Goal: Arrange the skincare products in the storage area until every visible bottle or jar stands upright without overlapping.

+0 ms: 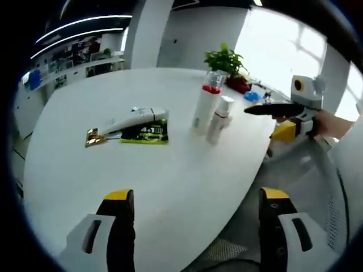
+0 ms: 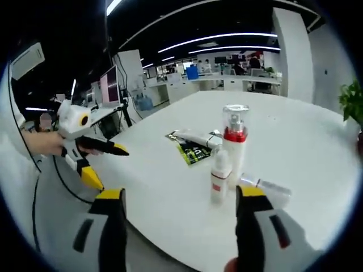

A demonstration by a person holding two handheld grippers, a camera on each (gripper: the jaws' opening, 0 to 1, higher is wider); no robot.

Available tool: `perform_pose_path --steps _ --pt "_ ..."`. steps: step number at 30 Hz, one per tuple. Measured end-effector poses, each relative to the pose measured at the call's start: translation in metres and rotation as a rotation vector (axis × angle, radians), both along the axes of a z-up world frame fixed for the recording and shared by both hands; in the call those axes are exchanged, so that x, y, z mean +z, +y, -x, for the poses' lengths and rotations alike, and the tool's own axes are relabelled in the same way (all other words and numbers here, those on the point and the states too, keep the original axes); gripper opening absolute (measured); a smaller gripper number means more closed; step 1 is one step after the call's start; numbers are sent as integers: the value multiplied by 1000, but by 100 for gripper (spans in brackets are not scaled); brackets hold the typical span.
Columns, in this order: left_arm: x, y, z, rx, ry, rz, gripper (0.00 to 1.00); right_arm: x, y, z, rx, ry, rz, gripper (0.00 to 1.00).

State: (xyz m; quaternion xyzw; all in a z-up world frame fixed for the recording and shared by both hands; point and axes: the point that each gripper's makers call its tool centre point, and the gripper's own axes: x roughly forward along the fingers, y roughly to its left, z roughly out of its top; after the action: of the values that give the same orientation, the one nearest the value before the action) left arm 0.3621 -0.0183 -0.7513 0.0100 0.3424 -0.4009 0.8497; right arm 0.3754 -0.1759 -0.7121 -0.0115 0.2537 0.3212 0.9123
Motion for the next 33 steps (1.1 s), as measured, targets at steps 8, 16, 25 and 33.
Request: perform_pose_path --steps 8,16,25,33 --pt "-4 10 1 43 4 -10 95 -3 1 3 5 17 4 83" --pt "-6 12 1 44 10 -14 93 -8 3 6 29 22 32 86" --pt "-9 12 0 46 13 -14 91 -12 2 8 36 35 42 88" --pt "-13 14 -4 70 12 -9 92 -14 2 8 35 59 37 88"
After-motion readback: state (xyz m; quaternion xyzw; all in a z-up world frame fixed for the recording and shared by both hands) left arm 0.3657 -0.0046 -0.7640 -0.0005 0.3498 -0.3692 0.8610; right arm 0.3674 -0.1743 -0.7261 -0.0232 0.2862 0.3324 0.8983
